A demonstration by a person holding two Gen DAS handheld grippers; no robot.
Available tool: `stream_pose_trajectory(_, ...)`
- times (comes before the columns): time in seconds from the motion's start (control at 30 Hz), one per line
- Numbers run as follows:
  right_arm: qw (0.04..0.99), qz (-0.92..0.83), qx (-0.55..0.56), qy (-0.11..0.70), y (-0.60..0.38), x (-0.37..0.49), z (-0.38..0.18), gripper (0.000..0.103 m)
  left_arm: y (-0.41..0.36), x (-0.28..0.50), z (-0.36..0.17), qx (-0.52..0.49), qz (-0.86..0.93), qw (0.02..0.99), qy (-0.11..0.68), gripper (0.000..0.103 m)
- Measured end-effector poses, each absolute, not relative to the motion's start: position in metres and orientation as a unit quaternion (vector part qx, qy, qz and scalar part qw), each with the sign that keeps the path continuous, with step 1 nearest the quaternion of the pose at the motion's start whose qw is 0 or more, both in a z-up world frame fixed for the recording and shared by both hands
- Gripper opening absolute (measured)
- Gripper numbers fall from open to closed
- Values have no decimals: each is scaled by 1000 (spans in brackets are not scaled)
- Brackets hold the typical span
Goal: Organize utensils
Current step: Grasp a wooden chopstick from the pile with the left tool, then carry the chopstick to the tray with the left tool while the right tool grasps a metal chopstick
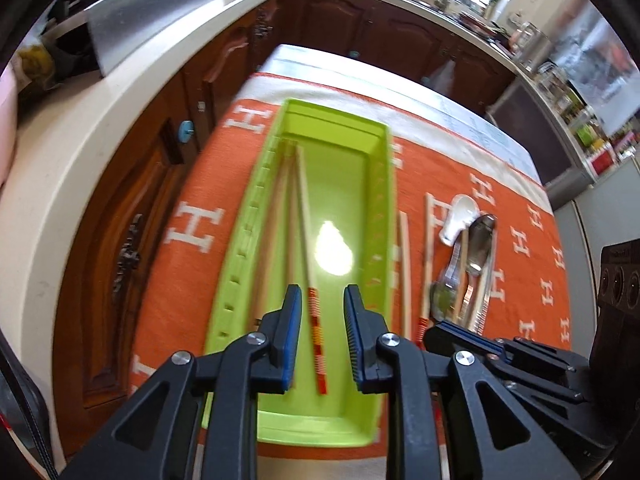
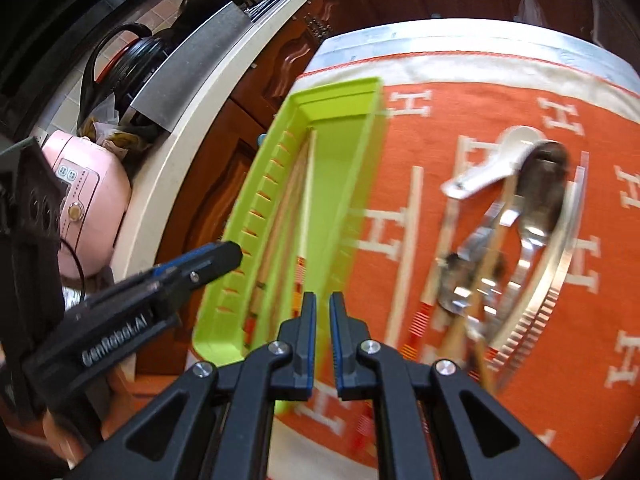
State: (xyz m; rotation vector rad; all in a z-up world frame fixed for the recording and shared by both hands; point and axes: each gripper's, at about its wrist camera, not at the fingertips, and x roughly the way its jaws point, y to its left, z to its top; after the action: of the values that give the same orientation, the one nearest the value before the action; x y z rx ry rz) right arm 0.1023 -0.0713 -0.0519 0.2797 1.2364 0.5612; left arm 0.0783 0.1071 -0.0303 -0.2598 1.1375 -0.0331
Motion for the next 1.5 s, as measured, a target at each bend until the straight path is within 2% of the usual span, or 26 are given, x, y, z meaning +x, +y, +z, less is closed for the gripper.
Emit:
stream_pose_trajectory(0.5, 796, 196, 160, 550, -190, 78, -58, 7, 18, 76, -32, -81, -112, 824, 550, 19)
stream_pose_trajectory(1.1, 773, 202, 211, 563, -226, 83, -99, 7, -31, 95, -100, -39, -126, 771, 624, 19)
stream_pose_trajectory(1.17, 772, 204, 213, 563, -228, 84, -101, 7, -33, 96, -101, -31, -123, 772, 623, 10)
stream_pose_trajectory(1.23, 771, 204, 215, 564, -228, 85, -103, 7, -35, 98, -103, -27, -118, 772, 624, 6)
stream_pose_trajectory(1.5, 769, 210, 217, 563, -228, 87, -107, 7, -37, 95, -86, -29, -128, 786, 604, 4)
